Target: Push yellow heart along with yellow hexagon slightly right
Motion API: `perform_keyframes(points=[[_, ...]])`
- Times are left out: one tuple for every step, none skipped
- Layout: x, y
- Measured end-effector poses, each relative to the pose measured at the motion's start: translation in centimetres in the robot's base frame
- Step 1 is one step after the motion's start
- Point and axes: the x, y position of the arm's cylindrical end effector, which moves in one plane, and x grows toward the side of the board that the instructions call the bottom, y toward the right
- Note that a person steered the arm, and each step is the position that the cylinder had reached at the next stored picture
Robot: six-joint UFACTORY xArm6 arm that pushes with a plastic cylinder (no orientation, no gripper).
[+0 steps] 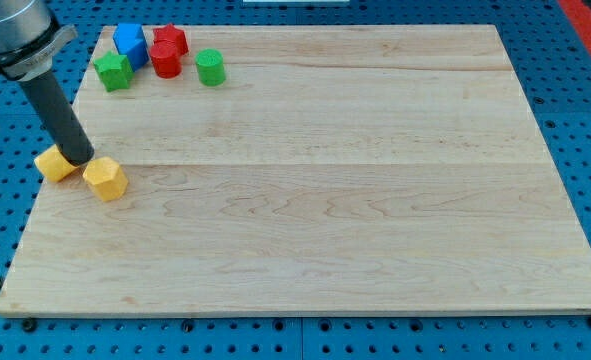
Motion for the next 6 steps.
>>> perform_keyframes(points=[[-4.0,0.9],[-4.8,-5.7],[-0.1,-5.6],[3.4,-4.8],[3.8,-3.1],[3.7,1.4]])
